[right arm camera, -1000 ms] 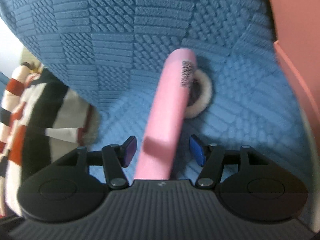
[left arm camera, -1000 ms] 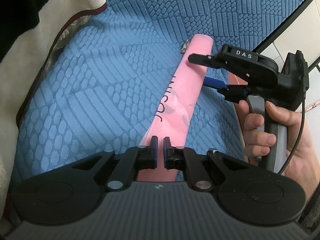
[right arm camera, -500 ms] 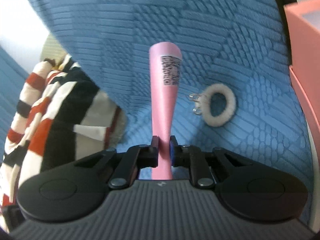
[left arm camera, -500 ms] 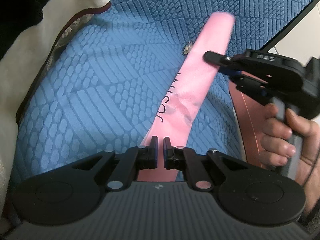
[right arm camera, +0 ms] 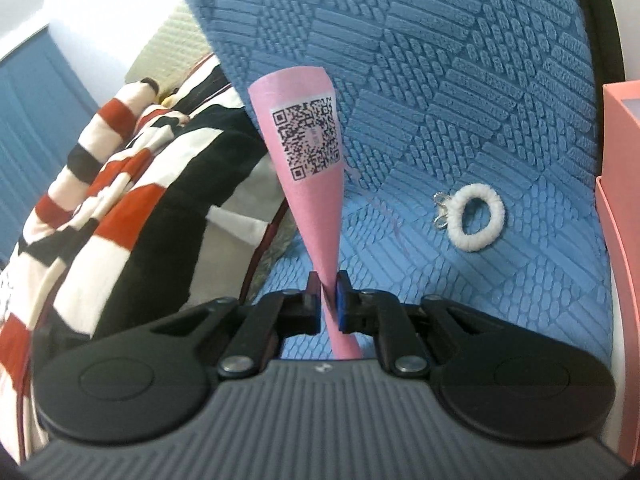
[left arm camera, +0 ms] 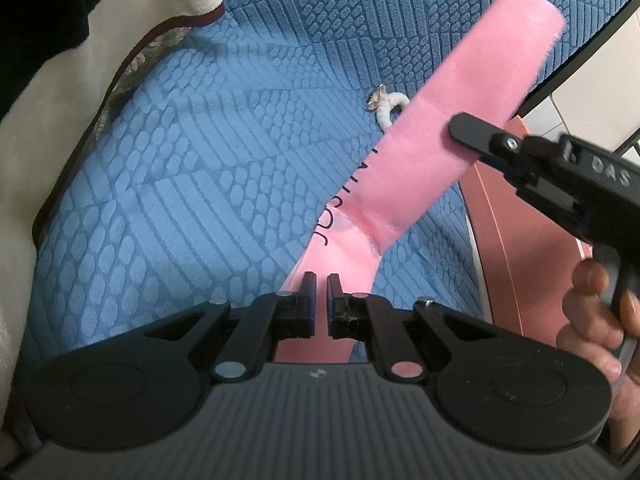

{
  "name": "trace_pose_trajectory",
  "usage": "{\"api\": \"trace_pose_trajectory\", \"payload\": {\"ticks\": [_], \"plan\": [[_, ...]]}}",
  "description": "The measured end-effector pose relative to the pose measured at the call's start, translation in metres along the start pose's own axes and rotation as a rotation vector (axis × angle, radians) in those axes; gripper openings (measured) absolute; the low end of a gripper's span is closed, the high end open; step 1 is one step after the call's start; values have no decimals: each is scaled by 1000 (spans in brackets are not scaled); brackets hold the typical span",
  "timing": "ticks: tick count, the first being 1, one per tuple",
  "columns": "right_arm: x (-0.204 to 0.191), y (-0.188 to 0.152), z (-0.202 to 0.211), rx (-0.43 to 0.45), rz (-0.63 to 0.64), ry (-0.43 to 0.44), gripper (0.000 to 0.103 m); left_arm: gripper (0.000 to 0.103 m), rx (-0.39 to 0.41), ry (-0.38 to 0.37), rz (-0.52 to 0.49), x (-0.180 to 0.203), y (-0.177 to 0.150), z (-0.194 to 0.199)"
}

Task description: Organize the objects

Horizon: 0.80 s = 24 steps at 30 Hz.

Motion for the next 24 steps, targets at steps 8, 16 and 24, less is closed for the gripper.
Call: {"api": "trace_pose_trajectory", "payload": {"ticks": [8, 16, 24], "plan": [[-25, -21, 10, -25, 148, -11, 9, 9, 9, 3, 5, -1, 1, 2], [-56, -46, 12, -89, 368, -17, 9, 9, 133, -9, 123, -23, 15, 40], [-87, -89, -2, -230, 687, 6, 9, 9, 168, -141, 145, -29, 27, 55]]}}
Point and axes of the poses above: each gripper's, at about its wrist camera, not at the fingertips, and z roughly against the way its jaws point, x to its right, y to its top, the point moved 2 cm from there along -z, roughly the way its jaws point, and after that the axes turned 8 degrees about y, right-handed, at the moved point
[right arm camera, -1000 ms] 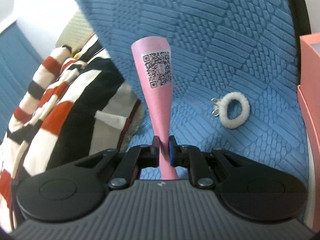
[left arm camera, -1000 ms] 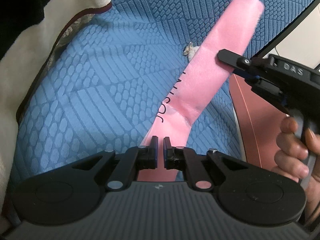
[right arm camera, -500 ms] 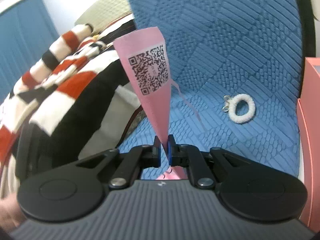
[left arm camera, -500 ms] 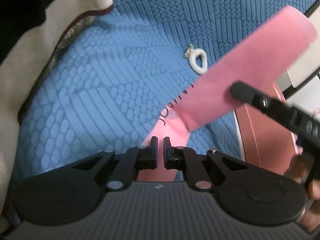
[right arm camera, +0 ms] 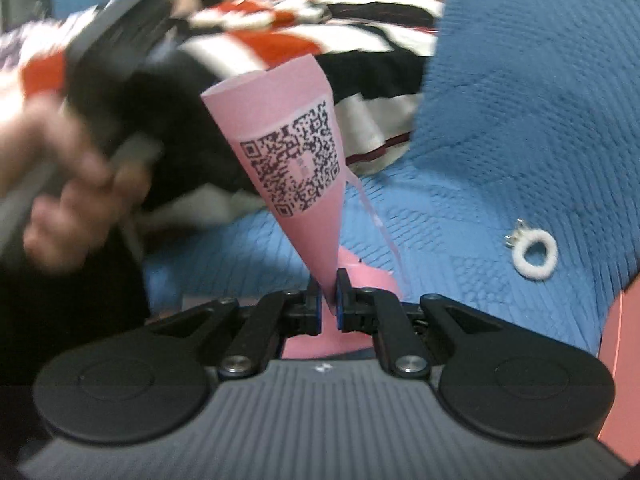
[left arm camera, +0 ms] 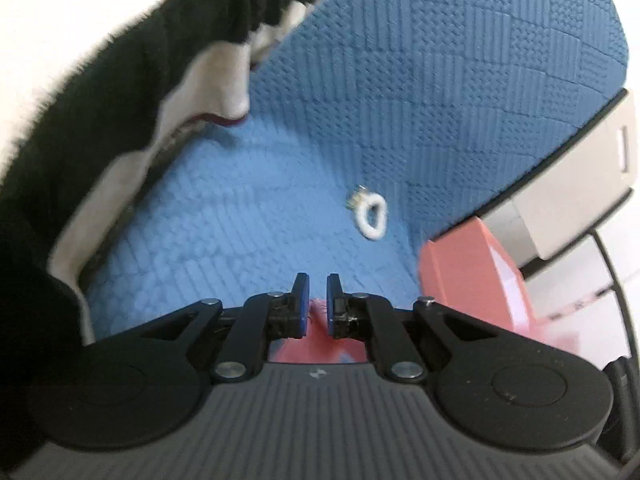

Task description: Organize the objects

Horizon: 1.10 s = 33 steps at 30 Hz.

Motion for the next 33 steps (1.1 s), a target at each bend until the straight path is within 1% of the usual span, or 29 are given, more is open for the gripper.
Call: {"api": "trace_pose_trajectory", "payload": {"ticks": [4, 5, 9, 13, 15, 16, 18, 23, 25, 27, 29, 31, 33], "plan": [[-9, -7, -11, -64, 60, 20, 10, 9, -49, -98, -44, 10, -2, -4], [-10, -8, -13, -75, 69, 25, 10, 9, -66, -100, -62, 13, -4, -8], [-10, -11, -18, -101, 61, 46, 12, 8, -161, -67, -117, 20, -14, -22], [-14, -15, -21, -126, 63, 55, 14, 5, -235, 27, -187, 24, -26, -39], [-13, -18, -23, -153, 52, 59, 16, 5, -252, 53, -209, 25, -30, -46], [-12, -19, -22, -163, 45, 65, 16, 4, -258, 58, -215, 25, -32, -48], [-9, -18, -18, -182, 36, 92, 22, 4, -260, 69, -225, 25, -33, -50], [4, -17, 1, -199, 2, 135, 22, 4, -253, 80, -240, 25, -35, -49], [14, -13, 9, -175, -27, 112, 22, 4, -252, 84, -243, 26, -36, -50], [29, -8, 11, -148, -89, 81, 22, 4, -249, 93, -250, 27, -36, -51], [46, -3, 8, -114, -191, 56, 25, 4, -248, 95, -250, 27, -36, -50], [55, -1, 0, -104, -259, 71, 25, 4, -247, 95, -245, 26, -36, -50], [57, -3, -11, -113, -279, 80, 25, 4, -245, 95, -240, 25, -36, -49]]}}
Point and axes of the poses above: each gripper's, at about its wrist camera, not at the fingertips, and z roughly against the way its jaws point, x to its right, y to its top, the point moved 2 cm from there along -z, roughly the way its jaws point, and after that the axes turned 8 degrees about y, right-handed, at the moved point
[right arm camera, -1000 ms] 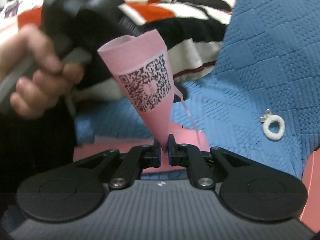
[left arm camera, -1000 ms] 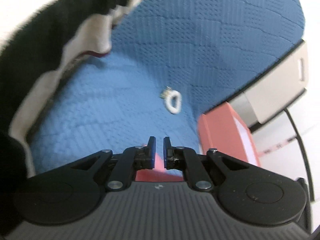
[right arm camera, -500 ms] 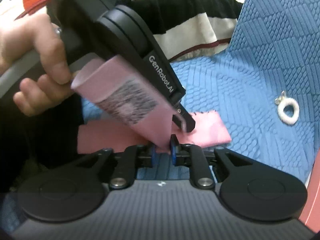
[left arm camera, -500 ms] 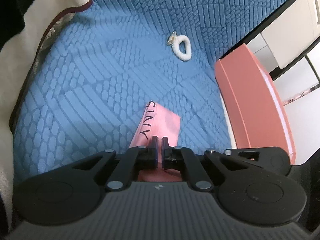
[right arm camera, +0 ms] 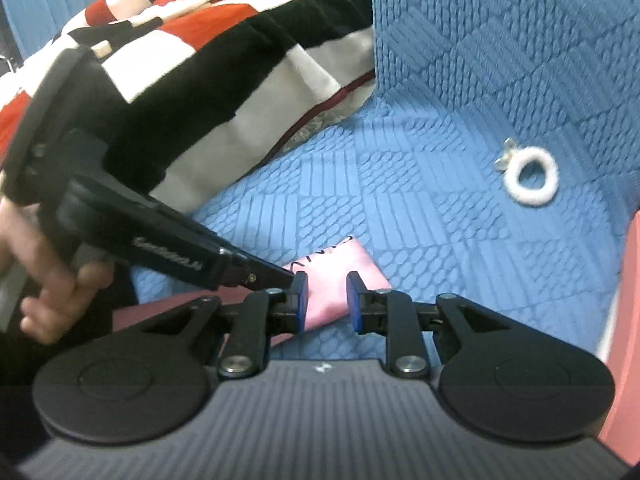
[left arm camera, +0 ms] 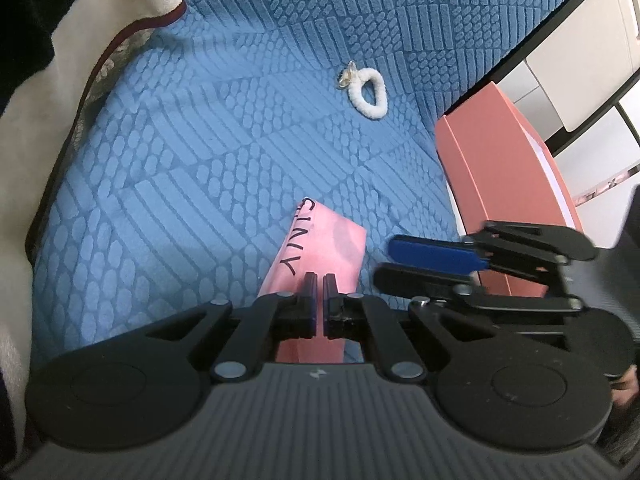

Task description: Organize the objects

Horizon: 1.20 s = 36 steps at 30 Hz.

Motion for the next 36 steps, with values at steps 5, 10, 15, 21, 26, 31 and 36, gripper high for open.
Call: {"api": "trace_pose_trajectory", "payload": {"ticks": [5, 10, 15, 21, 26, 31, 36], "plan": [[4, -2, -21, -27, -25, 6, 23, 4, 7, 19, 8, -2, -1, 2], [13, -1, -23, -14, -92, 28, 20, 4, 17, 28, 18, -3, -5, 6], [19, 1, -20, 5, -160, 28, 22, 4, 18, 71, -34, 9, -15, 13], [46, 3, -17, 52, -294, -53, 47, 4, 32, 168, -102, 22, -28, 16], [62, 0, -21, 76, -428, 30, 46, 4, 29, 142, -49, 14, -29, 18], [78, -5, -23, 101, -616, 159, 46, 4, 33, 144, -41, 15, -28, 17], [79, -6, -24, 41, -693, 225, 46, 4, 32, 141, -26, 14, -27, 16]]}}
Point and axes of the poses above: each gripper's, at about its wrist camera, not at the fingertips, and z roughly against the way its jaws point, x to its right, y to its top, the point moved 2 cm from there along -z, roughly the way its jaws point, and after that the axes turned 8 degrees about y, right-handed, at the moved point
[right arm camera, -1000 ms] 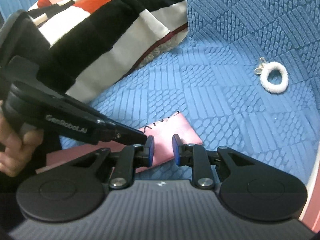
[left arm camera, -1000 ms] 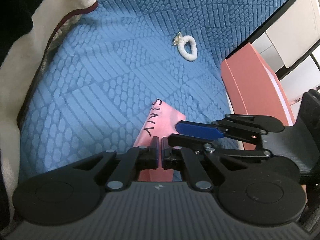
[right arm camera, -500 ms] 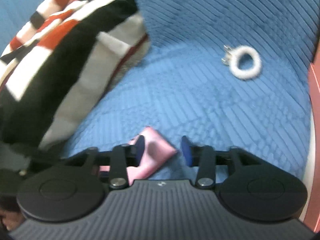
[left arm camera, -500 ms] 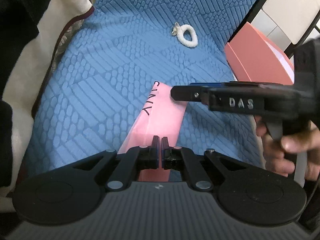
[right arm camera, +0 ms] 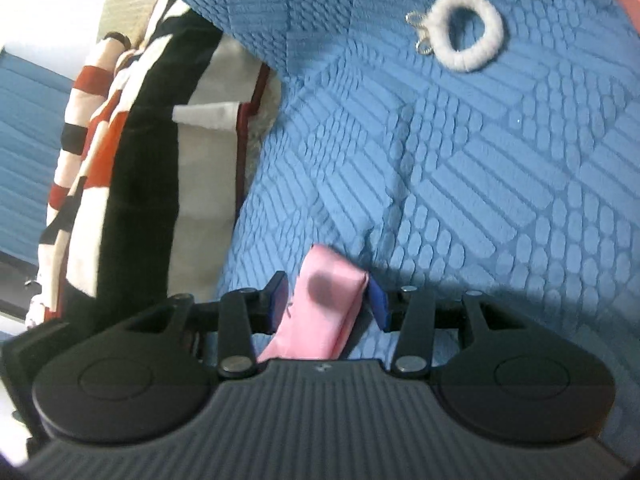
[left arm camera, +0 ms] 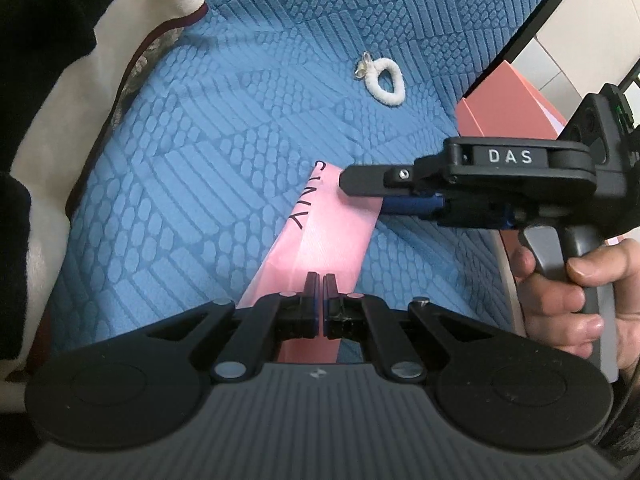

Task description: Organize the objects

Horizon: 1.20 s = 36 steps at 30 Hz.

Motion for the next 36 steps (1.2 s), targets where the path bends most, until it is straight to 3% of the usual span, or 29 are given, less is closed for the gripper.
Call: {"api": "trace_pose_trajectory", "payload": {"ticks": [6, 10, 14, 19, 23, 24, 26, 30, 36], "plan": [[-7, 3, -6, -45, -15, -30, 45, 4, -2, -12, 26, -2, 2, -1], [-15, 7, -11, -26, 41, -71, 44, 4, 0, -16, 40, -2, 3, -2], [-17, 14, -21, -35, 61, -41, 44, 4, 0, -21, 73, -6, 5, -2], [-4, 17, -21, -90, -59, 48, 44, 4, 13, -37, 140, -13, 3, -3], [-5, 10, -20, -127, -83, 66, 43, 4, 13, -45, 150, -14, 4, -2], [-7, 9, -20, -130, -81, 58, 40, 4, 15, -43, 148, -14, 4, -2], [-8, 9, -21, -127, -98, -3, 21, 4, 19, -38, 139, -13, 5, -2], [-13, 9, -18, -118, -77, -41, 15, 4, 42, -28, 101, -7, 6, 1], [-29, 6, -14, -119, -23, -83, 12, 5, 75, 44, -52, 19, 3, 11]]}}
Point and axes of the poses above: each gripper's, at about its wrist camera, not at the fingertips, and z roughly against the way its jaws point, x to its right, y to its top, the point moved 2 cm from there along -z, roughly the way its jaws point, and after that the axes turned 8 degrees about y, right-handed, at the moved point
